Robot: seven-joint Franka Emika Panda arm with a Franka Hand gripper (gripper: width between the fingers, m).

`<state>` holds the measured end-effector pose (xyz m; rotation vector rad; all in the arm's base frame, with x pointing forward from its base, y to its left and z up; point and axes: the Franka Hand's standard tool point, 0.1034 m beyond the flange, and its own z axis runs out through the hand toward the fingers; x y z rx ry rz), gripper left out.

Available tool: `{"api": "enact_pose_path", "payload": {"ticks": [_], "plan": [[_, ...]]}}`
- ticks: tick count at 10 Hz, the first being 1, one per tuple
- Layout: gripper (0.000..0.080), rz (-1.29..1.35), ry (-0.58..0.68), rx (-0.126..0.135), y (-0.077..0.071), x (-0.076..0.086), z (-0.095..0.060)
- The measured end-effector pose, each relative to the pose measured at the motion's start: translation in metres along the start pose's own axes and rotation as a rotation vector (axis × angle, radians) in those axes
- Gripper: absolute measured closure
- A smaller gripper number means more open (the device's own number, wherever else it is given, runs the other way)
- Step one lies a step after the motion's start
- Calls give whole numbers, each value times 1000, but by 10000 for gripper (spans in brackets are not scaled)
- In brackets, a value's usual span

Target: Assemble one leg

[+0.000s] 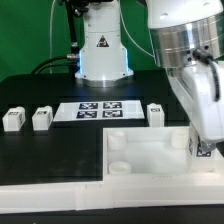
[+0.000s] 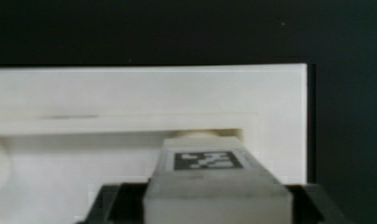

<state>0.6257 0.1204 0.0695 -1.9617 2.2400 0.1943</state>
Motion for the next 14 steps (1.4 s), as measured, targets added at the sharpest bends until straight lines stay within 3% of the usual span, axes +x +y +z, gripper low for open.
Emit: {"api": "enact_pose_path", "payload": {"ticks": [4,6,7,8,9,10,11,13,14], "plan": [[502,292,6,16,-3,3,-1],[502,302,19,23,-4,4,-2],[387,283,21,20,-3,3,-1],[387,280,21,20,-3,3,-1],[254,252,20,23,-2,2,-1],[171,203,20,22,4,0,0],[156,188,16,16,11,-8,-6],[151,164,-2,35,15,-26,-28],[151,163,-6,39,15,-33,-31]]}}
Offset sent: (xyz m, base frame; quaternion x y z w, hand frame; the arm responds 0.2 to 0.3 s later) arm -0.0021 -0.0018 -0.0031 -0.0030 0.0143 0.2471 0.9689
